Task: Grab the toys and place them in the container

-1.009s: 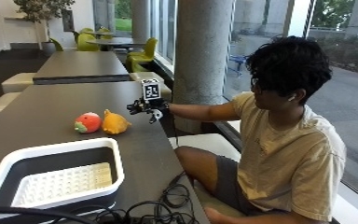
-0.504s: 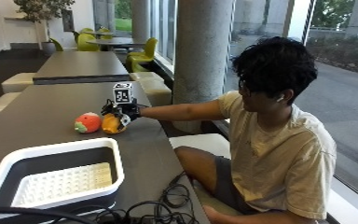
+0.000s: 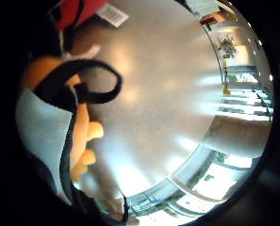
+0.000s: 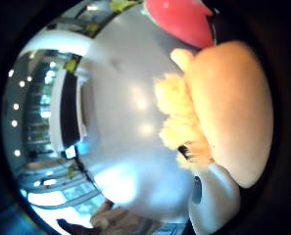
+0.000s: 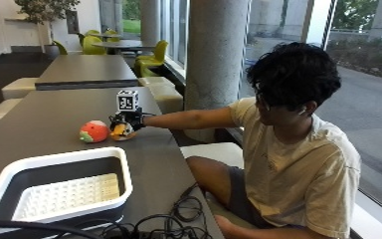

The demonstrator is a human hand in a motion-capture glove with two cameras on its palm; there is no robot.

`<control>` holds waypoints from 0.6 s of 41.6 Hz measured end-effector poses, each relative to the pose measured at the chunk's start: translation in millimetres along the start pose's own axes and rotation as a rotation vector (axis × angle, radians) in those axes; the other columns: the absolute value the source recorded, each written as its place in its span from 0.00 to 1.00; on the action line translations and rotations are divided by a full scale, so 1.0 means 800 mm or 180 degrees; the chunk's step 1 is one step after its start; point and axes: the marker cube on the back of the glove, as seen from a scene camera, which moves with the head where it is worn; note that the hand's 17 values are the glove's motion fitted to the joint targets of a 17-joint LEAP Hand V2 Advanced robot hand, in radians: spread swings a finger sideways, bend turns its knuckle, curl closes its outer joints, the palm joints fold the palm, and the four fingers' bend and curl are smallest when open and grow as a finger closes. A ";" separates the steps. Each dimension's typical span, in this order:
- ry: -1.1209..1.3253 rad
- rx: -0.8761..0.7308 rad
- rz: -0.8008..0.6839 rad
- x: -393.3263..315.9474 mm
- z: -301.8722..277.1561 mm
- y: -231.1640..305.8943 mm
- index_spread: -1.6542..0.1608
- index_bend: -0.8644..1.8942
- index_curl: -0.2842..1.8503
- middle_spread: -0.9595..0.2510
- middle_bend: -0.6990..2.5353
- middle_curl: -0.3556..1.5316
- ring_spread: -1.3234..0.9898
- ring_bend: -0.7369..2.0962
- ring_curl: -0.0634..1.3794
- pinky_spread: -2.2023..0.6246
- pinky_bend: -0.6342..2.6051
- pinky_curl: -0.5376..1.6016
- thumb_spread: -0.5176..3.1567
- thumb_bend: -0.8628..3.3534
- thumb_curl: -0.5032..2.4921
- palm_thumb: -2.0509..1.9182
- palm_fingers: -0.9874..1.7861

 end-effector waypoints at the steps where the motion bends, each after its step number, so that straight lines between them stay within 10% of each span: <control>1: 0.0011 0.0034 -0.0014 -0.003 -0.007 0.002 0.75 0.41 0.22 0.77 0.28 0.28 0.52 0.52 0.24 0.71 0.55 0.43 0.52 0.25 0.28 0.63 0.55; 12: -0.0306 0.0666 -0.0353 0.010 -0.116 0.000 0.74 0.40 0.24 0.66 0.33 0.33 0.43 0.58 0.31 0.66 0.54 0.43 0.46 0.26 0.33 0.69 0.68; 25: -0.0386 0.0840 -0.0828 -0.238 -0.243 -0.037 0.72 0.39 0.28 0.61 0.32 0.35 0.40 0.58 0.36 0.64 0.54 0.45 0.42 0.24 0.36 0.68 0.62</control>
